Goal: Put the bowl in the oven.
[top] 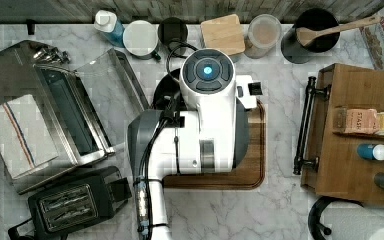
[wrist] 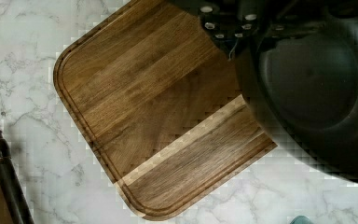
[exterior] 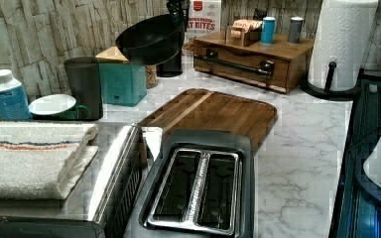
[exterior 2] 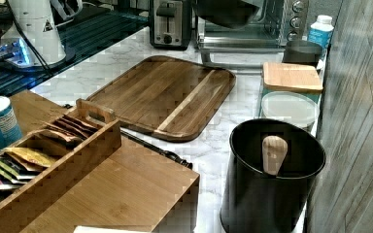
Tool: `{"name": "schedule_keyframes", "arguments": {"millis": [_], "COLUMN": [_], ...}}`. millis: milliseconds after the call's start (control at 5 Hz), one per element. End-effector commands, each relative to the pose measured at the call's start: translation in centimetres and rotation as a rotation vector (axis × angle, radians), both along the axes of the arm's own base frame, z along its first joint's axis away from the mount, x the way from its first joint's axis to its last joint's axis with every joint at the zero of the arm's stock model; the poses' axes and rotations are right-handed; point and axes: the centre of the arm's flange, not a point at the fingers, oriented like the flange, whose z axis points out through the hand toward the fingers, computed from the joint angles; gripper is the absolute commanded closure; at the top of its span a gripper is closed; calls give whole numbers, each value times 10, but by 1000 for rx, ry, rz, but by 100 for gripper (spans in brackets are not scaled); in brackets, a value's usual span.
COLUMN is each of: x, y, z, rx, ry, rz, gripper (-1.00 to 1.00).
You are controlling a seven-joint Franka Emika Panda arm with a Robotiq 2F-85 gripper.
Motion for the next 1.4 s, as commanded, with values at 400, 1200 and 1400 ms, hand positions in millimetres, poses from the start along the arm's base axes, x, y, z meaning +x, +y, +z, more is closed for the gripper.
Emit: {"name": "schedule_keyframes", "arguments": {"millis": [400,1200,1400], "x": [5,62,70], "y": [8,110,126], "z": [-3,-3,4], "rx": [-30,153,188], "ry": [-131,-345,-380], "rz": [141,977,986], "gripper": [100,100,100]}}
